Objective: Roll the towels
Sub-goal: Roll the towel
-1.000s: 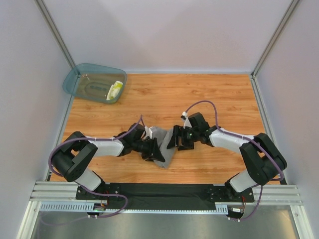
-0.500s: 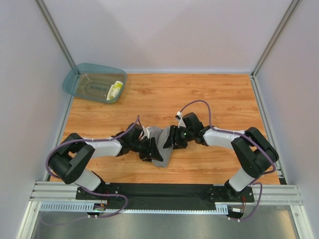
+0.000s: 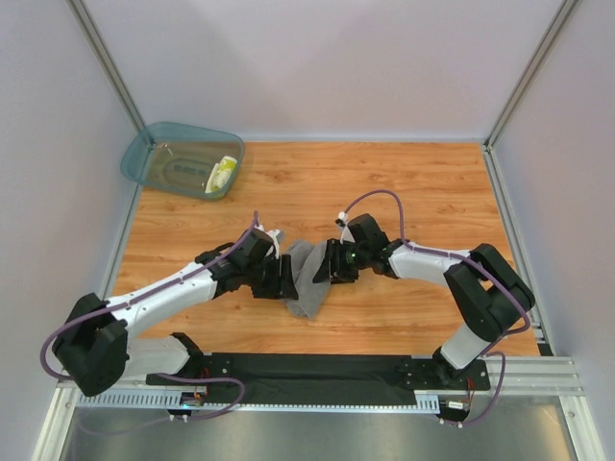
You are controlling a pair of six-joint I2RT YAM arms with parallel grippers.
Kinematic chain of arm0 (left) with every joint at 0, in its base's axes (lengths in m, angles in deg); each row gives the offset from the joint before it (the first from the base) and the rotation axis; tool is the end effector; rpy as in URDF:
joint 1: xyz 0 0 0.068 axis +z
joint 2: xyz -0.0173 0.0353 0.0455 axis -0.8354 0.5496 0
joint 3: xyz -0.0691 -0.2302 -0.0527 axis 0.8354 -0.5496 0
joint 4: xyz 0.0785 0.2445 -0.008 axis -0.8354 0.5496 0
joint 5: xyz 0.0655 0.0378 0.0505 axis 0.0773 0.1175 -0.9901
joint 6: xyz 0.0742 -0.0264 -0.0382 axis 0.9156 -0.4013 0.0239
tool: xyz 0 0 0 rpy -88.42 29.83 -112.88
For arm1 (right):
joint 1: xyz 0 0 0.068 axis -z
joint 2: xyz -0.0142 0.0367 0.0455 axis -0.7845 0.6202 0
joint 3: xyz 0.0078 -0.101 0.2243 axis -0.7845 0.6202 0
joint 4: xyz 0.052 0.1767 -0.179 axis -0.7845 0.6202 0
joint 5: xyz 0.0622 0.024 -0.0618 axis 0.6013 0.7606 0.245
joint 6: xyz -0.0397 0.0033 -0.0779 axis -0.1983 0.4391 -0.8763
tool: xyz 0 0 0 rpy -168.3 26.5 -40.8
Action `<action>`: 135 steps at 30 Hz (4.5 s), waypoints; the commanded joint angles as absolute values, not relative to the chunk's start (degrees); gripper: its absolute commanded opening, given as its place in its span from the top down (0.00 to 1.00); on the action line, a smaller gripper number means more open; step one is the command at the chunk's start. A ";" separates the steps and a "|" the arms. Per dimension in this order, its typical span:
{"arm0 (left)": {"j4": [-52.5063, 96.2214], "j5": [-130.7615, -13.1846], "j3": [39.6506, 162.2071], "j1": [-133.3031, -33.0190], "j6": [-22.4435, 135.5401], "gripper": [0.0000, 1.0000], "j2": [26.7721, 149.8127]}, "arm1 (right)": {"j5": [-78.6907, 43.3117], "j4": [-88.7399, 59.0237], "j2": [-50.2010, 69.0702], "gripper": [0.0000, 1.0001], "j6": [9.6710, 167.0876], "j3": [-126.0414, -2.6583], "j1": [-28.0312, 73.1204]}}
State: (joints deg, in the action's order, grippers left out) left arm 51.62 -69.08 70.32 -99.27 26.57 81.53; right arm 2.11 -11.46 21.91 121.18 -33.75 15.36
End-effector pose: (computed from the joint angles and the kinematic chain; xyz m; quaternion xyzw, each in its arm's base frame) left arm 0.1824 -0.1883 0.1550 0.0381 0.9482 -0.2707 0.1616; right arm 0.2412 0.2216 0.0959 -0.0497 0.9218 0.3691 0.1079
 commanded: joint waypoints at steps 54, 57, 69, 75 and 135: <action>58.77 -107.57 85.54 -124.87 33.41 0.73 114.58 | 1.57 -2.63 28.37 0.52 116.64 -41.01 11.77; 59.29 -104.94 84.58 -124.95 33.50 0.76 112.47 | 0.51 0.44 28.11 0.47 115.49 -42.76 12.12; 67.02 -93.16 85.80 -124.95 29.28 0.81 102.10 | -4.23 15.22 28.20 0.32 108.20 -52.35 16.25; 68.79 -88.41 84.93 -125.13 27.87 0.81 99.20 | -5.73 18.29 27.67 0.30 106.09 -52.88 21.17; 0.24 -27.42 55.22 -87.16 3.18 0.79 107.89 | 2.80 -24.50 12.28 0.18 125.42 -22.38 19.60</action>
State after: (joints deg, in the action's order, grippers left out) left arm 2.25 -27.07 56.42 -87.93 4.01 106.34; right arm 3.42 -17.72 10.52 123.89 -22.76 20.49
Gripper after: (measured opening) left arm 0.367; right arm 0.825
